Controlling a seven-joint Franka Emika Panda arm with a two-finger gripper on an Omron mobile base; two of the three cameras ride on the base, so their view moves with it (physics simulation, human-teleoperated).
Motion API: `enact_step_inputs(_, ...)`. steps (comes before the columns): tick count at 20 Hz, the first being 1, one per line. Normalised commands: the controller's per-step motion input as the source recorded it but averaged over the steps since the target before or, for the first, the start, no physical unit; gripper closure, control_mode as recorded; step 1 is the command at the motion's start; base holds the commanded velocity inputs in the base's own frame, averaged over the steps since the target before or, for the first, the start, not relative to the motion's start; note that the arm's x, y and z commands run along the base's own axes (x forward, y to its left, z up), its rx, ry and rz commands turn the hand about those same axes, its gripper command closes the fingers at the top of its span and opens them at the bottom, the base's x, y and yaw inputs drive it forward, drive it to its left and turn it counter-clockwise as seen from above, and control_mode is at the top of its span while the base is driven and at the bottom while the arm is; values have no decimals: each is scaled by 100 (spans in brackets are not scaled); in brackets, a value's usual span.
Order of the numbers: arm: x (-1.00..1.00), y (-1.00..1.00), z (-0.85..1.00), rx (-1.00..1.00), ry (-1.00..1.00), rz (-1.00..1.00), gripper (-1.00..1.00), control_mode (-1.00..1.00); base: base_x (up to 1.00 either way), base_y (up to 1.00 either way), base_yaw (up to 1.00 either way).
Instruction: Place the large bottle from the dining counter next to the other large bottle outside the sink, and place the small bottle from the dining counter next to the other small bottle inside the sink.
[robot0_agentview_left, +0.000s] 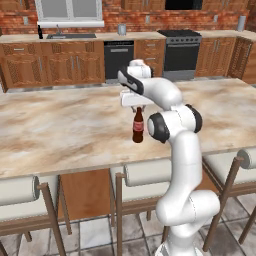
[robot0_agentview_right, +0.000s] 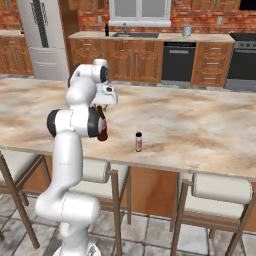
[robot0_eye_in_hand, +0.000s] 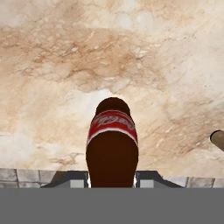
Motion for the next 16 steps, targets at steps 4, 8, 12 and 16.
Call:
enact_step_inputs(4, -25, 0, 37, 0, -3, 0, 100, -100, 0, 0, 0)
enact_step_inputs(8, -46, 0, 34, 0, 0, 0, 100, -100, 0, 0, 0)
enact_step_inputs(12, -71, 0, 35, 0, -1, 0, 100, -100, 0, 0, 0)
enact_step_inputs(16, -78, 0, 39, 0, -5, 0, 100, -100, 0, 0, 0)
